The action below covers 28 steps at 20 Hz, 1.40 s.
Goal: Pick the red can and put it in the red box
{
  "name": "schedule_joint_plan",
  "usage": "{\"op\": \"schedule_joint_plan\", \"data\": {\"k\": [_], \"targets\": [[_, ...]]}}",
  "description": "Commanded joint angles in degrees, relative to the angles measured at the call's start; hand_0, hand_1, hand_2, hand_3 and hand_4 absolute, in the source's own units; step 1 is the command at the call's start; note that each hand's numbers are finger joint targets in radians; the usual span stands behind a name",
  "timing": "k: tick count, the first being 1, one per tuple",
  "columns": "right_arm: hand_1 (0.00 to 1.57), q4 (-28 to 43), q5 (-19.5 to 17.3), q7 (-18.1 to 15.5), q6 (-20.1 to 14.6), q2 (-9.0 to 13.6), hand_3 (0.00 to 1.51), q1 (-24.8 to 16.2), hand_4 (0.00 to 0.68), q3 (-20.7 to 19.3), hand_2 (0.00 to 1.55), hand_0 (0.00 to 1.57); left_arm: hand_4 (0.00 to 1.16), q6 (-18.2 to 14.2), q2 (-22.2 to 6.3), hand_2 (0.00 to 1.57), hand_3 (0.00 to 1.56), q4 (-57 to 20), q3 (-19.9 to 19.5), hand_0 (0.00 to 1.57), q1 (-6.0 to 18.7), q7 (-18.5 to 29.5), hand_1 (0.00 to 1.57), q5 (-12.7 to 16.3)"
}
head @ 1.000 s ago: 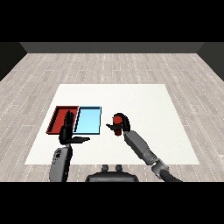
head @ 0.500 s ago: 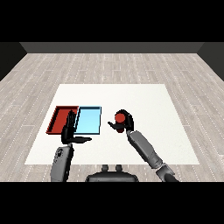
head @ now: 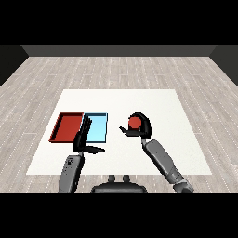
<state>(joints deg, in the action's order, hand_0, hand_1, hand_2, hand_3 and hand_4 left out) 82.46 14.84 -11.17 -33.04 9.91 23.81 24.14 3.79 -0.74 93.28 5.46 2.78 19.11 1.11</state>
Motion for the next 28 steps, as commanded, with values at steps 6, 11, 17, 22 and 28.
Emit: {"op": "schedule_joint_plan", "data": {"k": [6,11,17,22,28], "targets": [[1.57,5.6,-7.2,3.9,1.5,-4.4,1.4,0.8,0.624,-2.7,1.46,1.57,0.0,-0.3,0.7,0.0,0.0,3.9,5.5,0.0,0.7,-6.2,0.0,-0.5],[1.57,3.0,-8.5,0.5,2.6,-8.4,1.41,1.9,0.646,-3.8,1.46,1.57,0.0,-6.1,0.7,0.0,0.0,4.1,11.8,0.0,4.0,-10.8,0.0,-0.5],[1.57,7.3,-11.7,2.4,4.2,-8.8,1.43,0.5,0.649,-5.4,1.48,1.57,0.0,-8.7,0.7,0.0,0.0,1.9,15.4,0.0,8.9,-13.5,0.0,2.7],[1.57,16.4,-13.8,5.9,5.4,-7.7,1.42,-4.8,0.647,-4.3,1.48,1.57,0.0,-8.2,0.7,0.0,0.0,-4.0,17.4,0.0,6.6,-8.4,0.0,2.2],[1.57,12.3,-16.1,5.3,7.3,-9.5,1.41,-1.8,0.648,-4.8,1.48,1.57,0.0,-12.0,0.7,0.0,0.0,-9.6,20.9,0.0,12.6,-10.1,0.0,7.2]]}}
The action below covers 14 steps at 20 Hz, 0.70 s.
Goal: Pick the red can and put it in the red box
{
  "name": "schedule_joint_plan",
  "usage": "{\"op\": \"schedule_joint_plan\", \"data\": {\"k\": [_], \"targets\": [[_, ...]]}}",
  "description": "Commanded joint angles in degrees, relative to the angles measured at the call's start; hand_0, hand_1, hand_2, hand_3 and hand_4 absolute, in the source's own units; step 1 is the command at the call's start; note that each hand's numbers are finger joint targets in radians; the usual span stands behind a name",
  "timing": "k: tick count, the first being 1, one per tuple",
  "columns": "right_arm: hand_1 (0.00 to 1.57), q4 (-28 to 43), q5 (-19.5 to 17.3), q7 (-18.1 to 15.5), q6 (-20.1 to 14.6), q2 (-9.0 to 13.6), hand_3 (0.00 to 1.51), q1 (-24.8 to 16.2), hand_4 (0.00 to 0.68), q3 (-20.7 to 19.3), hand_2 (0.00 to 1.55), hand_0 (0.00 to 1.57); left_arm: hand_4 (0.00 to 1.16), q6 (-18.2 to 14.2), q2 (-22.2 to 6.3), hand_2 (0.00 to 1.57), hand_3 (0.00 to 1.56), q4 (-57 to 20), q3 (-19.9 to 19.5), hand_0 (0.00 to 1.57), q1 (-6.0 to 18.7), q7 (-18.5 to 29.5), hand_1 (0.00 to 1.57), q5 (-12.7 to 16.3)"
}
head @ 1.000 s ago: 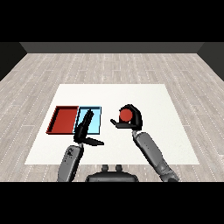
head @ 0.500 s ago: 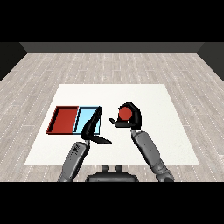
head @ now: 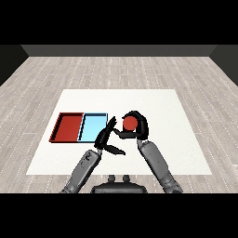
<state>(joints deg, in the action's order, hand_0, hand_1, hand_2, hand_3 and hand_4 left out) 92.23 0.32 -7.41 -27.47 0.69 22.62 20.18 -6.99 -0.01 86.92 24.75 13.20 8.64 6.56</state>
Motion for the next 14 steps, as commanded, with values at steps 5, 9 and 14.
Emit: {"op": "schedule_joint_plan", "data": {"k": [5,9,14], "targets": [[1.57,-1.3,1.2,-2.1,2.4,-0.7,1.42,-1.3,0.648,-1.0,1.48,1.57,0.0,-0.3,0.0,0.0,0.0,-4.2,1.1,0.0,4.5,-2.4,0.0,4.4],[1.57,2.4,-0.5,0.7,2.6,-0.7,1.41,-1.5,0.637,0.4,1.47,1.57,0.0,-2.6,0.0,0.0,0.0,-7.9,2.5,0.0,6.6,0.7,0.0,7.3],[1.57,0.3,2.4,-1.7,0.5,-0.7,1.42,0.6,0.644,3.1,1.48,1.57,0.0,-3.2,0.0,0.0,0.0,-9.2,4.3,0.0,4.8,2.0,0.0,8.5]]}}
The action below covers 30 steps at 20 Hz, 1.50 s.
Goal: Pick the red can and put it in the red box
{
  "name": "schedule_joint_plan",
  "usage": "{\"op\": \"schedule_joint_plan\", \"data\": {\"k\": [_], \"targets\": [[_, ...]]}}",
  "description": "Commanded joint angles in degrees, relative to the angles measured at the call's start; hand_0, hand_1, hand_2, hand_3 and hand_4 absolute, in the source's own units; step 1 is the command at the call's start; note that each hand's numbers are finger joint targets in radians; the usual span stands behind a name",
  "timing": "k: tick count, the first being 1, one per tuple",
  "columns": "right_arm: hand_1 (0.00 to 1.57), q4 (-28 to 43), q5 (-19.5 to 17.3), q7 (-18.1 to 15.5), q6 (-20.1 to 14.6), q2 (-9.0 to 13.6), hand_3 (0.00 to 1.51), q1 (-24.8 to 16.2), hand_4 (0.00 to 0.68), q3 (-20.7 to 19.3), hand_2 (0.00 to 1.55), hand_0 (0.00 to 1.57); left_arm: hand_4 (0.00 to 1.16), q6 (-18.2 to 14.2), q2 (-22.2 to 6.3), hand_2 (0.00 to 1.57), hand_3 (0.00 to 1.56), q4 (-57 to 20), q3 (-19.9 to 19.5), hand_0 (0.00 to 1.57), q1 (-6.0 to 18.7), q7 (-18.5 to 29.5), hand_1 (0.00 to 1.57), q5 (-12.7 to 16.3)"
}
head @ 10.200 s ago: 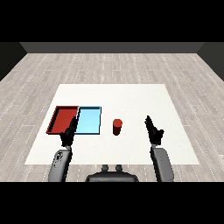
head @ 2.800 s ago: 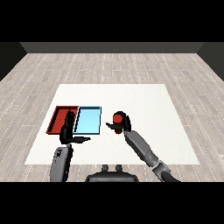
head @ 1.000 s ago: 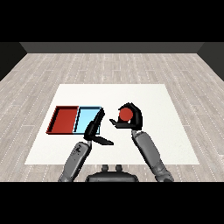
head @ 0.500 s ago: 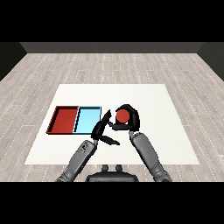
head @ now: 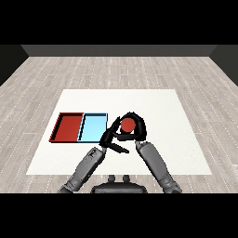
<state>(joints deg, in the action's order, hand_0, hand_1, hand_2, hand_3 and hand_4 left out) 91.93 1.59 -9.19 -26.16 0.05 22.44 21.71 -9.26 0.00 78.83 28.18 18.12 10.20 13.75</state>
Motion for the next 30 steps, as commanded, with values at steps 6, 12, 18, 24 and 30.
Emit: {"op": "schedule_joint_plan", "data": {"k": [6,12,18,24,30], "targets": [[1.57,1.3,-1.2,0.3,-5.5,0.0,1.4,1.0,0.631,5.8,1.47,1.57,0.0,-2.6,0.0,0.0,0.0,-2.8,2.4,0.0,6.7,-0.7,0.0,5.4],[1.57,4.8,0.2,4.6,-4.8,0.0,1.41,1.1,0.649,7.6,1.48,1.57,0.0,-3.6,0.0,0.0,0.0,-5.3,4.5,0.0,7.2,3.0,0.0,6.3],[1.57,1.0,2.1,1.3,-5.5,0.0,1.4,2.4,0.642,6.6,1.48,1.57,0.53,-11.0,-0.1,0.0,0.0,-5.7,2.1,0.0,4.3,7.6,0.0,7.2],[1.57,-4.4,6.6,-3.2,-6.0,0.0,1.41,6.2,0.625,6.8,1.48,1.57,1.12,-17.6,0.0,1.57,1.51,-4.2,0.8,1.57,7.1,0.0,1.57,6.4],[1.57,0.2,2.9,-0.7,-5.3,0.0,1.4,3.0,0.635,6.3,1.47,1.57,1.12,-16.7,-0.1,1.57,1.5,-3.3,0.8,1.57,5.7,-0.3,1.57,5.2]]}}
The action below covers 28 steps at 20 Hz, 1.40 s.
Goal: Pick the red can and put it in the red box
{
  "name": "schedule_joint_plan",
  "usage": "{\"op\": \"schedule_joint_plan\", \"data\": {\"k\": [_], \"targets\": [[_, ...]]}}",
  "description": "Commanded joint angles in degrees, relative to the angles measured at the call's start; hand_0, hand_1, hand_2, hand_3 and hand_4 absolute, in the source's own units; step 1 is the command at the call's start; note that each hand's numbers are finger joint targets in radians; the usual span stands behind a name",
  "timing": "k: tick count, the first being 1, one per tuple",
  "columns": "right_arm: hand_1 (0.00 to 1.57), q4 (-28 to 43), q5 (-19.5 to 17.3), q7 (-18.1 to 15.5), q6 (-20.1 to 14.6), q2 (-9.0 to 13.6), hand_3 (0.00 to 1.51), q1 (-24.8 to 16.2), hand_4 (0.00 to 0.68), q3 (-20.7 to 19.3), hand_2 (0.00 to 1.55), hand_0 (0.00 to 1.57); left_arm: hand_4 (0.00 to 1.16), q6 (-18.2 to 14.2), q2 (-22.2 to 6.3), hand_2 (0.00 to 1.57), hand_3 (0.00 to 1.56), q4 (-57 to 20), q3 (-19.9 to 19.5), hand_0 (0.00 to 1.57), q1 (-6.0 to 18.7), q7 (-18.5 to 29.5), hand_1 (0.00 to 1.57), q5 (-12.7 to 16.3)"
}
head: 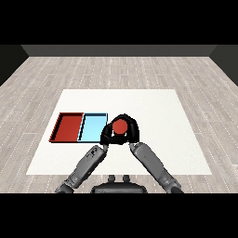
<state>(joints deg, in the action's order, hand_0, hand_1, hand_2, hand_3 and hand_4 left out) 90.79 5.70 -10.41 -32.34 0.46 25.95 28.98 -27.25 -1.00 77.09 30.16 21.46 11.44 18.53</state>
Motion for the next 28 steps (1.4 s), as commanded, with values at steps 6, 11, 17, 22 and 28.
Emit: {"op": "schedule_joint_plan", "data": {"k": [6,11,17,22,28], "targets": [[1.57,-4.1,2.7,-2.4,-2.9,-0.4,1.39,3.4,0.63,1.7,1.46,1.57,1.13,0.6,0.9,1.57,1.49,-4.9,-1.4,1.57,4.2,2.6,1.57,2.7],[0.0,-1.2,-4.2,7.2,1.2,1.5,0.0,1.4,0.0,1.6,0.0,0.0,1.13,-2.9,1.0,1.57,1.5,-1.4,1.0,1.57,1.6,1.9,1.57,0.3],[0.0,-3.7,-5.4,6.3,1.1,-0.4,0.0,2.6,0.0,0.1,0.0,0.0,1.13,-2.2,0.7,1.57,1.49,2.5,-0.1,1.57,-1.2,-0.9,1.57,-4.0],[0.0,4.7,-7.4,8.6,1.5,0.0,0.0,-3.5,0.0,-2.1,0.0,0.0,1.13,-1.8,1.0,1.57,1.5,3.2,0.2,1.57,-0.9,-2.3,1.57,-3.7],[0.0,-0.1,-8.2,7.9,4.5,-0.4,0.0,0.8,0.0,-6.4,0.0,0.0,1.14,-2.1,1.0,1.57,1.49,2.5,0.0,1.57,-1.0,-0.3,1.57,-3.7]]}}
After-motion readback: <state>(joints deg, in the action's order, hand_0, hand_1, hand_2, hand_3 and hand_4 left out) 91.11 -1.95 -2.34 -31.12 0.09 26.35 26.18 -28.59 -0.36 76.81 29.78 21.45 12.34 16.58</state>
